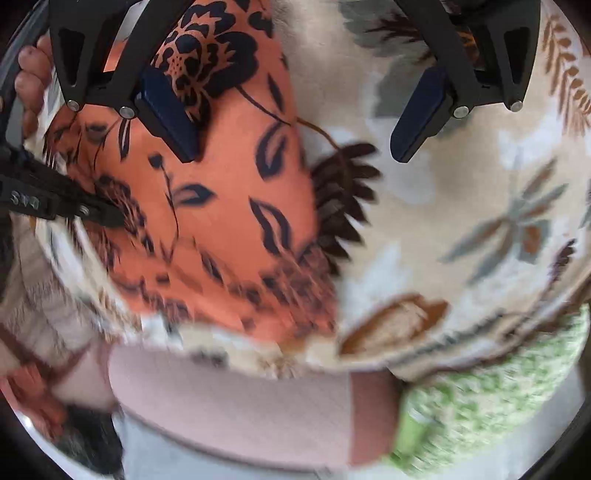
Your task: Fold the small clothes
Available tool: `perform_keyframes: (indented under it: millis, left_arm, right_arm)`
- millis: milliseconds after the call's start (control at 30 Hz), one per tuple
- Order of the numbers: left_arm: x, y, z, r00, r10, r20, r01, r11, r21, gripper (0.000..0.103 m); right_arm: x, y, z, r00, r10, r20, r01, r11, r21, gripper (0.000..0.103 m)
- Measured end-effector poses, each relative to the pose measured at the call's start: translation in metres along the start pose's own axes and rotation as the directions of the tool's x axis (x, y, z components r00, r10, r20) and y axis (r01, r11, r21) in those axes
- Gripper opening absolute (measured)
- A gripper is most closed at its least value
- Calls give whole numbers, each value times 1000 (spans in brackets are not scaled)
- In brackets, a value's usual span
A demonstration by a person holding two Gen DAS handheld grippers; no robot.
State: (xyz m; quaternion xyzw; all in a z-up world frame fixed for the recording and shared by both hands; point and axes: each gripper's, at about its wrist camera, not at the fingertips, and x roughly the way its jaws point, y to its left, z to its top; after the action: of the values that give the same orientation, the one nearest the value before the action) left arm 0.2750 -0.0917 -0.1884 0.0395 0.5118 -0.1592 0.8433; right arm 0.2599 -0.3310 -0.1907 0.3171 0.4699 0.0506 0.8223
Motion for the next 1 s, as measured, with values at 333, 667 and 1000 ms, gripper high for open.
perform_keyframes:
  millis: [333,667,1000]
  left_arm:
    - [-23,3,3,995,-19,93,21,1000,-19,103]
    - [-56,2,8,964,-39,264,42,999,-5,103]
    - [-38,-6,5,978,-45,203,44,999,11,103]
  right_arm:
    - [-29,-6,4,995,65,73,-68,997,39,9]
    - [-73,-23,12,983,46,175,-53,998,37,8]
    - [-96,-66,13,978,88,190,-100,993,56,89]
